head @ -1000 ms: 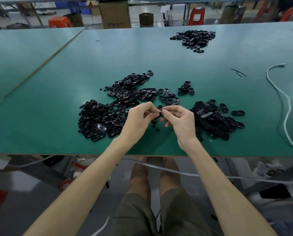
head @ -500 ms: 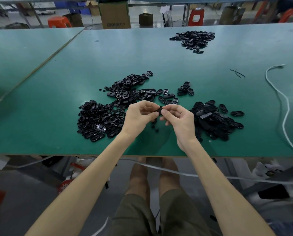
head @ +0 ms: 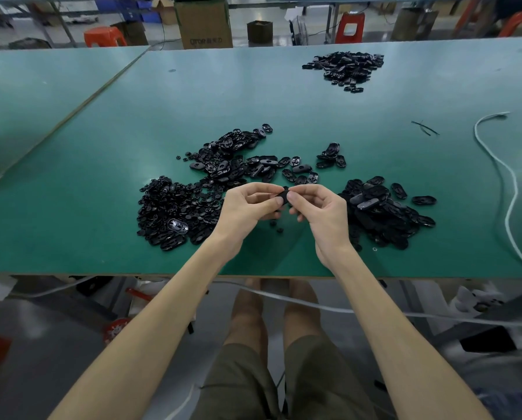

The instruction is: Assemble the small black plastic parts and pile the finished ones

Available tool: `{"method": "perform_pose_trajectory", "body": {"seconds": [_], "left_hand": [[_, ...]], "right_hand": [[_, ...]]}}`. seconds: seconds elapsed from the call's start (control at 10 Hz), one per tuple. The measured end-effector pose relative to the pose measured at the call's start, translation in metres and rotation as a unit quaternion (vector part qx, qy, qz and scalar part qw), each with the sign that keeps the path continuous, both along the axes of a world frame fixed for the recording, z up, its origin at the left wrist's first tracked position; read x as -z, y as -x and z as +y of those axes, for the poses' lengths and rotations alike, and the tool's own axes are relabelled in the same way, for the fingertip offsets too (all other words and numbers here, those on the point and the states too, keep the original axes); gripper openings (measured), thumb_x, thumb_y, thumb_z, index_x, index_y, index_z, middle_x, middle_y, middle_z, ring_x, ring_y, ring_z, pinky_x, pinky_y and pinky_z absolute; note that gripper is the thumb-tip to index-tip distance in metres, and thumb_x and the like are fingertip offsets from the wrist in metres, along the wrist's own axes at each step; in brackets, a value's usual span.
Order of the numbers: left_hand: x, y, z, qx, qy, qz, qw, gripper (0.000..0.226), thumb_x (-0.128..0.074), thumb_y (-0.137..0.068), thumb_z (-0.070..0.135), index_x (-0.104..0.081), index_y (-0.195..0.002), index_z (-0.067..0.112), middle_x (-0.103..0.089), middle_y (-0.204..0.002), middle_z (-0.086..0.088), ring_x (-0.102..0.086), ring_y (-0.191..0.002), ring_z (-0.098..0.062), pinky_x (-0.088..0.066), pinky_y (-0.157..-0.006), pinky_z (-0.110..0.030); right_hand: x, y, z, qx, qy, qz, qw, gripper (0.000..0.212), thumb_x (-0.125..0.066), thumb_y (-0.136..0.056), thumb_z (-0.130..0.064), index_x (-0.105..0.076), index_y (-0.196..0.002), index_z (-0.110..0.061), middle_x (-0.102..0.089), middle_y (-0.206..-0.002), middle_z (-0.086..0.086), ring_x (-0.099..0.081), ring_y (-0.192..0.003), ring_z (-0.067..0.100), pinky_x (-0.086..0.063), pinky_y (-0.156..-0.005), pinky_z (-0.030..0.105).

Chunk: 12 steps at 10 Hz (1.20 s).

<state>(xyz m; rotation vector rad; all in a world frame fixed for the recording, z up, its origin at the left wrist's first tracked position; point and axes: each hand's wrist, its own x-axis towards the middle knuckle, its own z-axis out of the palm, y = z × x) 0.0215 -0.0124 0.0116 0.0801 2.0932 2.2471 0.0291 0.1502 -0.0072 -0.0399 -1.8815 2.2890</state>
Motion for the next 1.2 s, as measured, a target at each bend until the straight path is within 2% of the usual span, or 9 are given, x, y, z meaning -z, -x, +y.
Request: {"method": "perform_pose_trajectory", "body": {"seconds": [0.2,0.4,0.6,0.7,0.9,1.0,1.1,1.2], "left_hand": [[0.001,0.0,0.005,-0.016,-0.002,-0.028,0.999,0.016,-0.071,-0.09,-0.006,-0.072,-0.105,-0.002,-0.077,-0.087,-0.011,-0.073,-0.078,-0.02,-0.062,-0.084,-0.033],[-0.003,-0.002,0.022,-0.065,0.032,-0.025,0.997,0.021,-0.065,-0.088,-0.008,-0.074,-0.09,0.01,-0.076,-0.082,-0.008,-0.071,-0.076,-0.02,-0.061,-0.085,-0.037],[-0.007,-0.001,0.005,0.0,-0.002,-0.03,1.0,0.018,-0.074,-0.088,-0.005,-0.075,-0.104,0.002,-0.079,-0.094,-0.015,-0.076,-0.086,-0.023,-0.061,-0.079,-0.027],[-0.007,-0.002,0.002,-0.006,0.009,-0.024,1.0,0.017,-0.075,-0.087,-0.005,-0.076,-0.103,0.001,-0.079,-0.092,-0.016,-0.076,-0.085,-0.023,-0.061,-0.079,-0.029],[-0.028,0.005,0.023,-0.06,0.117,0.081,0.988,0.016,-0.076,-0.085,-0.002,-0.078,-0.099,0.007,-0.079,-0.089,-0.009,-0.077,-0.085,-0.026,-0.062,-0.082,-0.039],[-0.046,0.01,0.049,-0.02,0.147,0.114,0.982,0.018,-0.078,-0.083,0.003,-0.08,-0.096,0.014,-0.08,-0.087,0.002,-0.076,-0.078,-0.015,-0.063,-0.071,-0.036],[-0.055,0.017,0.089,0.049,0.182,0.143,0.972,0.018,-0.079,-0.082,0.003,-0.079,-0.095,0.016,-0.08,-0.089,0.004,-0.074,-0.081,-0.004,-0.059,-0.071,-0.02],[-0.055,0.019,0.121,0.091,0.231,0.165,0.955,0.018,-0.077,-0.085,-0.001,-0.079,-0.101,0.008,-0.078,-0.093,-0.001,-0.07,-0.081,-0.006,-0.054,-0.077,-0.013]], "right_hand": [[0.001,0.0,-0.001,-0.006,-0.016,0.0,1.0,0.009,-0.081,-0.087,-0.005,-0.077,-0.091,-0.011,-0.076,-0.078,0.002,-0.064,-0.066,0.011,-0.05,-0.058,0.02],[0.002,0.001,-0.002,0.012,-0.024,-0.005,1.0,0.009,-0.081,-0.086,-0.004,-0.078,-0.089,-0.013,-0.075,-0.075,0.0,-0.062,-0.066,0.01,-0.049,-0.059,0.019],[0.001,0.0,0.0,0.023,-0.004,-0.006,1.0,0.007,-0.081,-0.087,-0.006,-0.077,-0.091,-0.011,-0.075,-0.075,0.002,-0.062,-0.062,0.01,-0.049,-0.057,0.02],[0.001,0.0,-0.001,0.013,-0.024,-0.005,1.0,0.007,-0.08,-0.088,-0.007,-0.077,-0.093,-0.01,-0.075,-0.076,0.002,-0.063,-0.063,0.01,-0.049,-0.057,0.021],[0.003,0.002,-0.002,0.034,-0.032,-0.014,0.999,0.013,-0.06,-0.103,-0.006,-0.069,-0.112,-0.008,-0.078,-0.088,0.006,-0.067,-0.069,0.012,-0.052,-0.063,0.024],[0.001,0.004,-0.005,0.026,-0.076,-0.024,0.997,0.014,-0.054,-0.103,-0.002,-0.067,-0.098,-0.004,-0.071,-0.072,-0.005,-0.06,-0.06,0.008,-0.047,-0.059,0.025],[0.007,0.002,-0.003,0.034,-0.131,-0.039,0.99,0.021,-0.051,-0.101,0.002,-0.06,-0.091,-0.014,-0.063,-0.08,-0.008,-0.059,-0.074,0.011,-0.053,-0.074,0.037],[0.008,0.0,0.0,-0.013,-0.018,-0.036,0.999,0.021,-0.04,-0.11,0.0,-0.057,-0.122,0.002,-0.064,-0.096,0.006,-0.065,-0.085,0.016,-0.059,-0.081,0.034]]}}
